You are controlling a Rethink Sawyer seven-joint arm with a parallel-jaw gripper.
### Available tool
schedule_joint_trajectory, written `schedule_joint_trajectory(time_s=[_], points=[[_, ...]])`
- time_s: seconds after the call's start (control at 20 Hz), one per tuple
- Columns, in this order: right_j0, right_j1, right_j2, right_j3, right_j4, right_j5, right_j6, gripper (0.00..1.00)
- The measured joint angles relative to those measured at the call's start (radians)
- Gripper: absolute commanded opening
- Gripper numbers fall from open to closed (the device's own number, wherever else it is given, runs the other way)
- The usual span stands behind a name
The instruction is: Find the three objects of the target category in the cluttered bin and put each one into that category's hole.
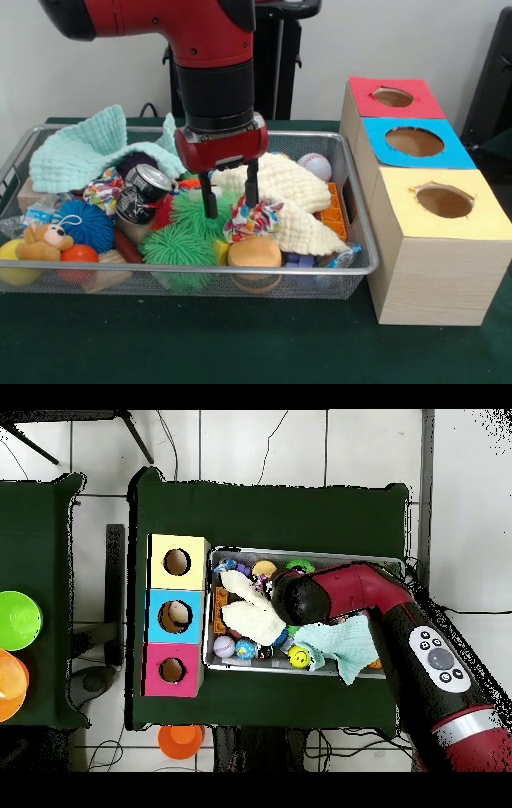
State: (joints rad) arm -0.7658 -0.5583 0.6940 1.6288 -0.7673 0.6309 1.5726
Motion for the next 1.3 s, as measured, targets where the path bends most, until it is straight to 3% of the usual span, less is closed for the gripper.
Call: schedule_joint_trajectory(time_s=[1.3], points=[[0.037, 0.085, 0.022, -0.001, 0.002, -0.003, 0.000, 1.00]])
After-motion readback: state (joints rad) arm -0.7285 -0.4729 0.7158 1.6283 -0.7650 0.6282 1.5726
